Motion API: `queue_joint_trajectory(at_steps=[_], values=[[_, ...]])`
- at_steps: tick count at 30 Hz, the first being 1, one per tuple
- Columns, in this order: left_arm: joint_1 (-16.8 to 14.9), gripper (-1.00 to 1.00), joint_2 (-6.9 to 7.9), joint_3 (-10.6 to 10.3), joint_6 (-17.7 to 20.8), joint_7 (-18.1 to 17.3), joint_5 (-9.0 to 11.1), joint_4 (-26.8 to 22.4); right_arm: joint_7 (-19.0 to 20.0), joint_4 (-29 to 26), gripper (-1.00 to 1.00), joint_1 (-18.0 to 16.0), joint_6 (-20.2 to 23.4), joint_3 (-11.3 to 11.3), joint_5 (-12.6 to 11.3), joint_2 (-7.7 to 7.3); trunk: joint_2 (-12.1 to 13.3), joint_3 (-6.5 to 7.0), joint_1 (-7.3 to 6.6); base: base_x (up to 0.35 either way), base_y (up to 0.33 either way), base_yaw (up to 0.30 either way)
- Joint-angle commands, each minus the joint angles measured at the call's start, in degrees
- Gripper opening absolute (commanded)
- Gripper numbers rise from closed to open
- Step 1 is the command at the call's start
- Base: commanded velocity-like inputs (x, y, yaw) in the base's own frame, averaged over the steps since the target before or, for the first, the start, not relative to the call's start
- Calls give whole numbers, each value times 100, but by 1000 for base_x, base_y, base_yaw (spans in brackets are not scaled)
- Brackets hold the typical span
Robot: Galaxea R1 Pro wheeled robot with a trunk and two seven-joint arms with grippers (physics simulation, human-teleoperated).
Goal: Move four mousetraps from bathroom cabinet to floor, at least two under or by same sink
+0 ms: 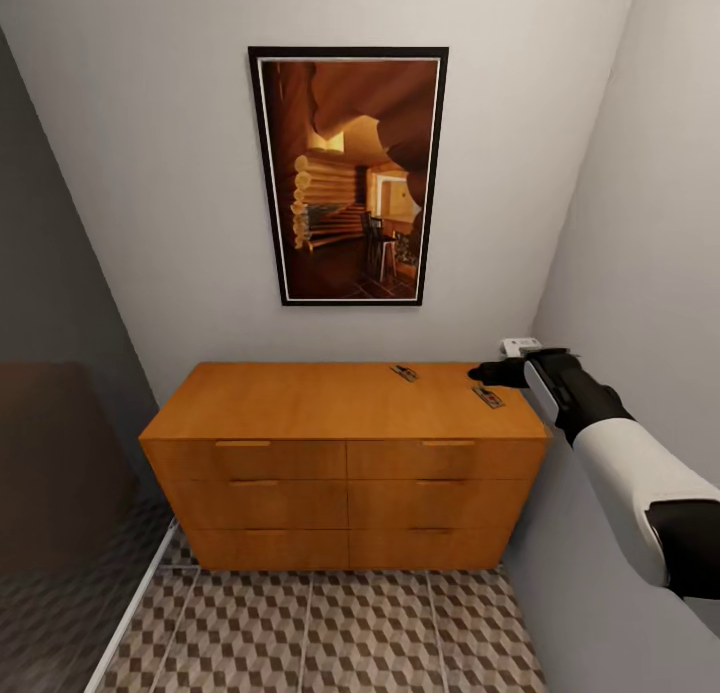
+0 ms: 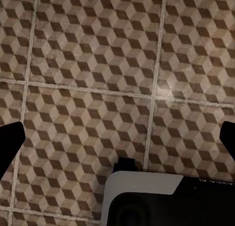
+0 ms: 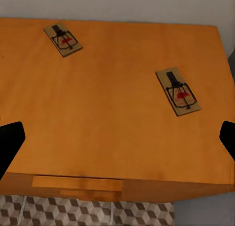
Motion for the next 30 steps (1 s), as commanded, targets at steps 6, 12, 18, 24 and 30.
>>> queue_joint_trajectory(at_steps=[6, 12, 18, 24, 30], values=[[-7, 100, -2, -48, -20, 14, 22, 8, 330, 13, 100, -6, -43, 42, -43, -181, -12, -13, 4, 1, 0, 0], [-6, 100, -2, -48, -20, 14, 22, 8, 382, 54, 100, -6, -57, 68, 176, -189, -12, -13, 4, 0, 0, 0], [-6, 100, -2, -48, -20, 14, 22, 8, 399, 486, 100, -6, -474, 74, 279, -179, -12, -13, 4, 29, 0, 0], [-6, 100, -2, -48, -20, 14, 22, 8, 403, 779, 100, -6, -685, 71, 307, -189, -12, -13, 4, 177, 0, 0], [-7, 100, -2, -48, -20, 14, 22, 8, 409, 906, 100, -6, -856, 67, 312, -197, -12, -13, 4, 216, -3, 0]])
